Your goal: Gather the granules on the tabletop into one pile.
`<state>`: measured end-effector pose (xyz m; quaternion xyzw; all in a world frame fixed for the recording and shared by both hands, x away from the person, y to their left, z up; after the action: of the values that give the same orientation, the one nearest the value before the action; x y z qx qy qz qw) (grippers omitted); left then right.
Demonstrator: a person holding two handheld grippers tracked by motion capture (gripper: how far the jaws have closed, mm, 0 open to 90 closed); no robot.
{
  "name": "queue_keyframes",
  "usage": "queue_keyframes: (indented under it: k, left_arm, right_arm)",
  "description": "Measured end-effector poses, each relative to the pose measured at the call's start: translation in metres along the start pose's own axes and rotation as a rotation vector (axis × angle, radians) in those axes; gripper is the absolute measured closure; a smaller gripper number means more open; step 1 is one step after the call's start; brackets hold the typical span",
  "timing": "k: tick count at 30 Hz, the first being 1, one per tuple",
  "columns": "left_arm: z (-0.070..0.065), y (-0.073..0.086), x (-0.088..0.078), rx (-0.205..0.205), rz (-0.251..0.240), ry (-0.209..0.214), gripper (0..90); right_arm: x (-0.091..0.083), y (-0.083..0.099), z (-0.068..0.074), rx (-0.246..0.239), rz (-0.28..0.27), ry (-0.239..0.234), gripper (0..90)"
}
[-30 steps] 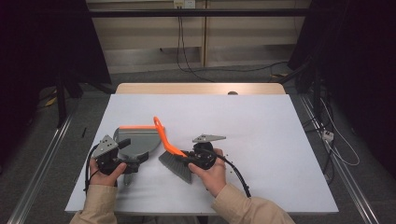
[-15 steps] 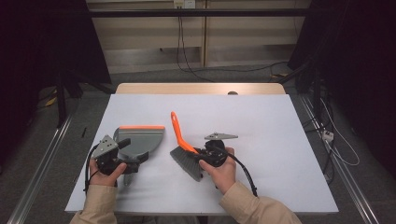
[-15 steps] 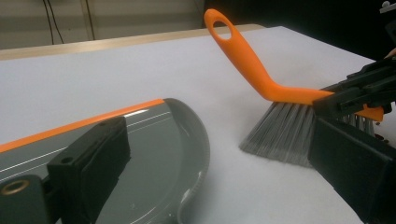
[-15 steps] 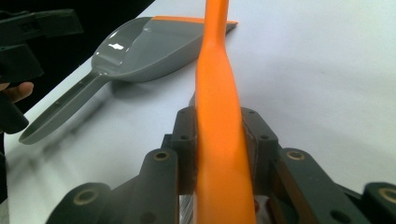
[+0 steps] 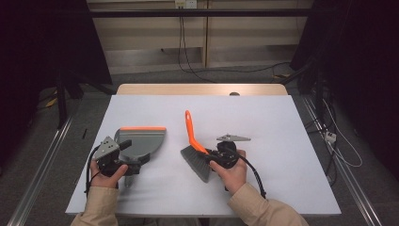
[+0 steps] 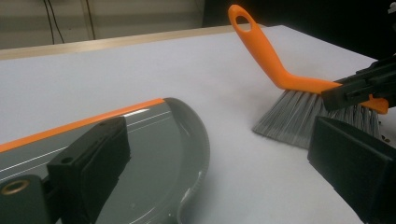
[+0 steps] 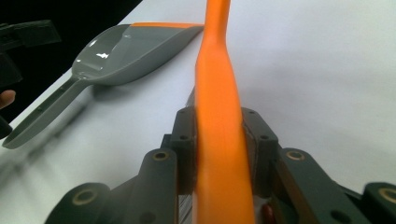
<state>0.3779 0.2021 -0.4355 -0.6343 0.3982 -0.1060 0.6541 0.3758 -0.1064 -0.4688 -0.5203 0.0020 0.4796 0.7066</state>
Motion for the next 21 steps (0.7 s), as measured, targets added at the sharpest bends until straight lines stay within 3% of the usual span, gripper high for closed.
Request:
queue_keyframes:
  k: [21]
  left_arm:
    - [-0.001,0.0,0.0,0.002,0.002,-0.001,5.5]
  right_arm:
    - [-0.023,0.0,-0.021,0.023,-0.019,0.045,70.6]
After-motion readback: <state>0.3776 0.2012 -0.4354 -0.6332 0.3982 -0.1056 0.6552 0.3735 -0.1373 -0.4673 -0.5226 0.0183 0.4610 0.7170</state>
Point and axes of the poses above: each handheld gripper's, and its own axes: x roughly forward along the jaws, y roughly out of its underside, z roughly to its left, the point moved 4 cm from there along x, roughly forward along the jaws, and after that the axes turned 2 degrees about -y, right-handed, at the moved point
